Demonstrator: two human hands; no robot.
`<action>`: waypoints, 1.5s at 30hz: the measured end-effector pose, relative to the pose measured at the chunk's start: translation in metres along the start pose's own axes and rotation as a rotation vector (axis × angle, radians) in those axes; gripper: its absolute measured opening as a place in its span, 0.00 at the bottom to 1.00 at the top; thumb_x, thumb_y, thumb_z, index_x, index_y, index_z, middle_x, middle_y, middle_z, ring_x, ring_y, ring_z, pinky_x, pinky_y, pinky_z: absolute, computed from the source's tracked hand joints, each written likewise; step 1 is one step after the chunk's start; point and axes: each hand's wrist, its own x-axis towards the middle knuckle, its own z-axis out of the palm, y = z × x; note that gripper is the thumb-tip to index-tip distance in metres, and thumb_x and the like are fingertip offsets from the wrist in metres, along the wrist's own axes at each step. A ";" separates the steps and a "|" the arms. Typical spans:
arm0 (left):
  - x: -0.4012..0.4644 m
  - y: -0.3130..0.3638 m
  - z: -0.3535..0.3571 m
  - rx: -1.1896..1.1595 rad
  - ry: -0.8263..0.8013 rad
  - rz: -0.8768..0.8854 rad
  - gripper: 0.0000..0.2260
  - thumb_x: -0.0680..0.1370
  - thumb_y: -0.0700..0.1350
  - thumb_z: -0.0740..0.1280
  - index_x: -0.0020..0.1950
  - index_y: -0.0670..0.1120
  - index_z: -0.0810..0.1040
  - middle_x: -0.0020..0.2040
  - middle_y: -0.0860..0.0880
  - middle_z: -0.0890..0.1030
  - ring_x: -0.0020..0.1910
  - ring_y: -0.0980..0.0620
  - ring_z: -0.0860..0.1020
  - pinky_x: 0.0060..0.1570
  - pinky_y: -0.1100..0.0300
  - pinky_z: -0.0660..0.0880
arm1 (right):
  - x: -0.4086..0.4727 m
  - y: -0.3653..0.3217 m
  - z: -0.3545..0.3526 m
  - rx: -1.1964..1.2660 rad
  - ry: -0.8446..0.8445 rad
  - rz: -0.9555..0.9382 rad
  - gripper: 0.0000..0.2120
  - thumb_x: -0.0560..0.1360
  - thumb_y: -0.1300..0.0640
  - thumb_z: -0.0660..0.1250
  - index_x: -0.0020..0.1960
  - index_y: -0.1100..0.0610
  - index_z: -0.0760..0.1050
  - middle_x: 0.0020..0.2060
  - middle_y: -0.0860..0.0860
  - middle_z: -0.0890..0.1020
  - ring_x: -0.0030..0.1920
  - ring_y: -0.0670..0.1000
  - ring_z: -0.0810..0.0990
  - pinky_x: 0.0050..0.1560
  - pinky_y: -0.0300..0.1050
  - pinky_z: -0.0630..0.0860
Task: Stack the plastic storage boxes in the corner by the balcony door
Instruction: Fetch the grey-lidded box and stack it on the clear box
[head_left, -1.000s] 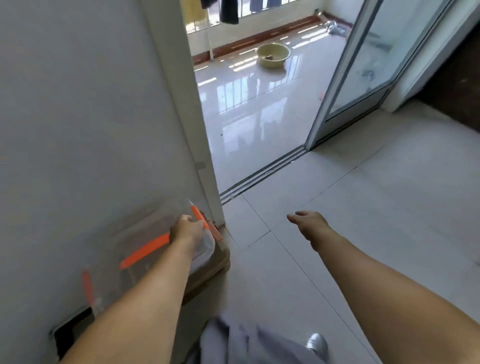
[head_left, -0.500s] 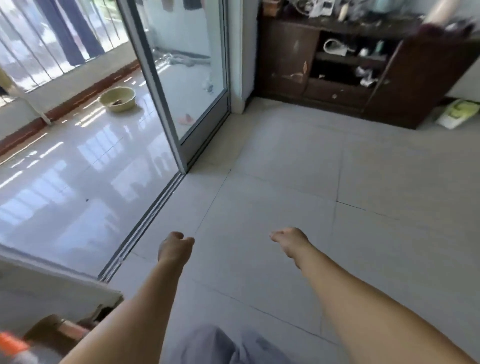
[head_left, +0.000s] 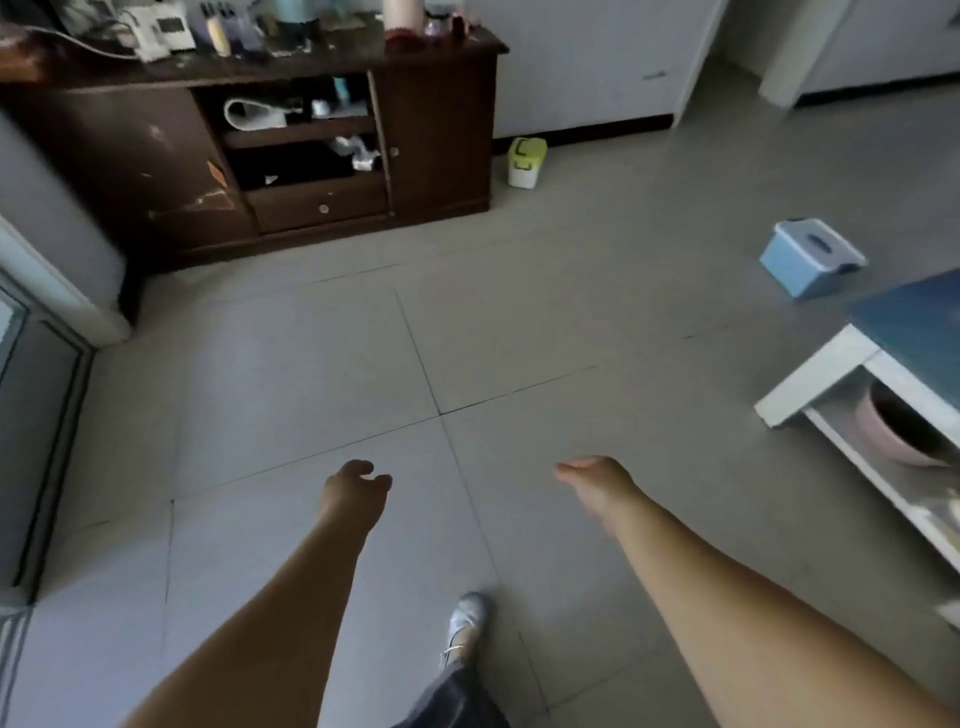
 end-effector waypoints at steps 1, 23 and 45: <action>0.018 0.026 0.015 0.024 -0.037 0.014 0.18 0.75 0.42 0.67 0.65 0.41 0.75 0.63 0.38 0.77 0.60 0.39 0.76 0.57 0.55 0.72 | 0.018 -0.006 -0.019 0.014 0.032 0.028 0.22 0.75 0.56 0.66 0.60 0.73 0.72 0.60 0.68 0.76 0.63 0.63 0.75 0.62 0.56 0.71; 0.169 0.488 0.376 0.317 -0.365 0.255 0.20 0.77 0.45 0.63 0.69 0.41 0.70 0.68 0.42 0.73 0.66 0.41 0.71 0.61 0.53 0.68 | 0.349 -0.050 -0.392 0.116 0.265 0.277 0.20 0.76 0.50 0.64 0.58 0.65 0.79 0.48 0.61 0.83 0.49 0.58 0.80 0.46 0.42 0.71; 0.284 0.942 0.785 0.364 -0.629 0.421 0.20 0.77 0.45 0.66 0.67 0.39 0.72 0.67 0.40 0.74 0.63 0.42 0.74 0.60 0.54 0.69 | 0.712 -0.093 -0.782 0.496 0.468 0.468 0.18 0.77 0.53 0.64 0.62 0.63 0.76 0.35 0.49 0.70 0.36 0.46 0.68 0.34 0.34 0.62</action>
